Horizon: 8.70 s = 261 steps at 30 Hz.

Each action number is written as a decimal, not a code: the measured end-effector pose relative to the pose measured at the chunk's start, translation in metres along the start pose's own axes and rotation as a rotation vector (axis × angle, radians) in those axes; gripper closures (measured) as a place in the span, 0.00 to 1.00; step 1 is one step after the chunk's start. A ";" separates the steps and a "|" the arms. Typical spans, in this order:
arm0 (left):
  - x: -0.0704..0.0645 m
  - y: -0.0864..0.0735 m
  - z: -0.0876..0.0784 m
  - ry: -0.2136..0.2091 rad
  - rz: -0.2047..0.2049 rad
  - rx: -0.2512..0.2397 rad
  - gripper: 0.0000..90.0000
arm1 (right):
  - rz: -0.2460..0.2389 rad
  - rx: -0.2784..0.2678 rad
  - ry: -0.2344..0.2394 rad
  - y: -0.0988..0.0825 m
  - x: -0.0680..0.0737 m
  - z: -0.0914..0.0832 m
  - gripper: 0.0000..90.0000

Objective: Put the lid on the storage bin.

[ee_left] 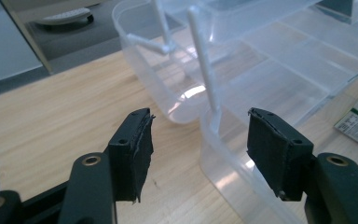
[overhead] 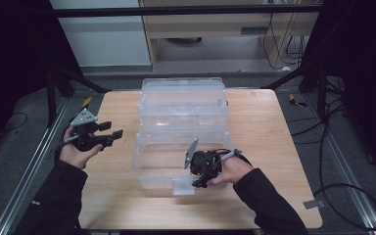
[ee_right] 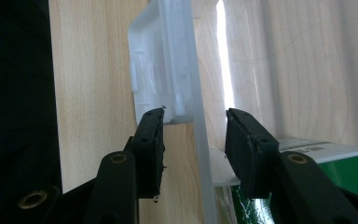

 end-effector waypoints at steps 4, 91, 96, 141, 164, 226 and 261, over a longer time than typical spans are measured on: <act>-0.004 0.014 0.006 -0.022 0.020 -0.002 0.44 | 0.001 0.003 0.002 0.000 0.000 0.000 0.64; -0.077 0.071 0.125 -0.338 0.785 0.282 0.55 | -0.015 0.018 0.011 0.001 0.000 0.002 0.64; -0.077 0.067 0.128 -0.339 0.800 0.310 0.58 | -0.014 0.018 0.009 0.001 0.001 0.002 0.63; -0.089 0.070 0.131 -0.344 0.871 0.403 0.90 | 0.036 0.035 -0.012 0.003 0.000 0.003 0.64; -0.106 0.073 0.105 -0.389 0.879 0.386 0.94 | 0.055 0.018 -0.020 0.002 -0.001 0.003 0.64; -0.143 0.040 0.050 -0.492 0.828 0.387 0.94 | -0.003 -0.101 -0.109 -0.002 0.010 -0.004 0.51; -0.144 0.040 0.050 -0.488 0.831 0.399 0.93 | 0.446 -0.850 -0.530 -0.006 -0.084 -0.157 1.00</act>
Point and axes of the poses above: each handheld gripper's, and its own axes: z roughly forward along the jaws, y roughly out of its top, x roughly to its left, the point moved 6 cm from there along z, roughly forward along the jaws, and after that the axes turned 14 degrees about -x, right-handed, at the moved point
